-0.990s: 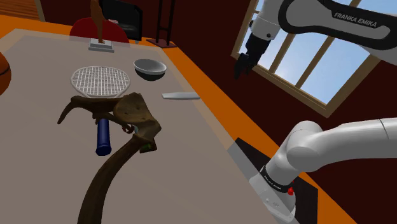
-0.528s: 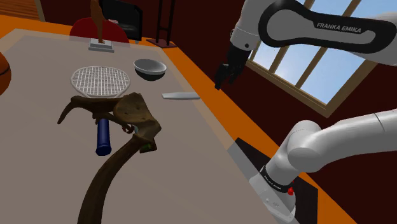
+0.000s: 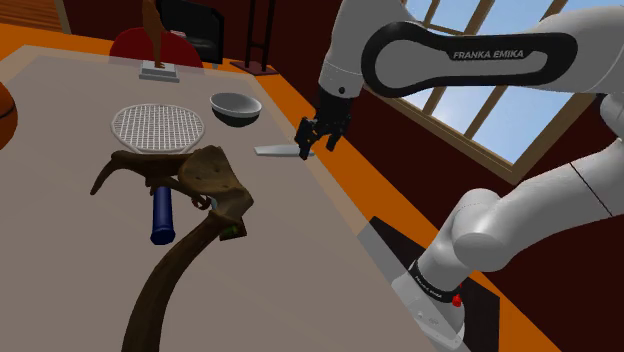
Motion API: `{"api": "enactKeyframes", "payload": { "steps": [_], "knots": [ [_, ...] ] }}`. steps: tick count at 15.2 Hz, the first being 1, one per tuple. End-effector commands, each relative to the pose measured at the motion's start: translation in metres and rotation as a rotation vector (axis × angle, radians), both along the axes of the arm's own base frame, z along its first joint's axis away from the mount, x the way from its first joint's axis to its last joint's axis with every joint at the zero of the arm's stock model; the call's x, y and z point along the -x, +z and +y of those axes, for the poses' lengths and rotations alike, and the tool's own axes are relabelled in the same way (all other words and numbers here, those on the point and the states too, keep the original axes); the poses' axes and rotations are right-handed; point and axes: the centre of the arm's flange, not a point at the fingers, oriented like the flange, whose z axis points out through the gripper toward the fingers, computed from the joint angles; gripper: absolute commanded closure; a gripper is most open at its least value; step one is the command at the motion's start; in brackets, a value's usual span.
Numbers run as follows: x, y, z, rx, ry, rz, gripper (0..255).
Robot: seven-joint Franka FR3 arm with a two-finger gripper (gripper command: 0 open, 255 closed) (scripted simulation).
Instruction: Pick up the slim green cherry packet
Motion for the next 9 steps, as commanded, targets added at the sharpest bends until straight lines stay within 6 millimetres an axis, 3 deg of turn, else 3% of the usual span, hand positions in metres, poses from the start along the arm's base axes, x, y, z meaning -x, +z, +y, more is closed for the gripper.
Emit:
{"api": "enactKeyframes", "payload": {
  "steps": [1, 9],
  "knots": [
    [-0.009, -0.011, 0.023, -0.006, -0.012, 0.004, 0],
    [-0.049, -0.056, 0.108, -0.027, -0.055, 0.02, 0]
  ]
}}
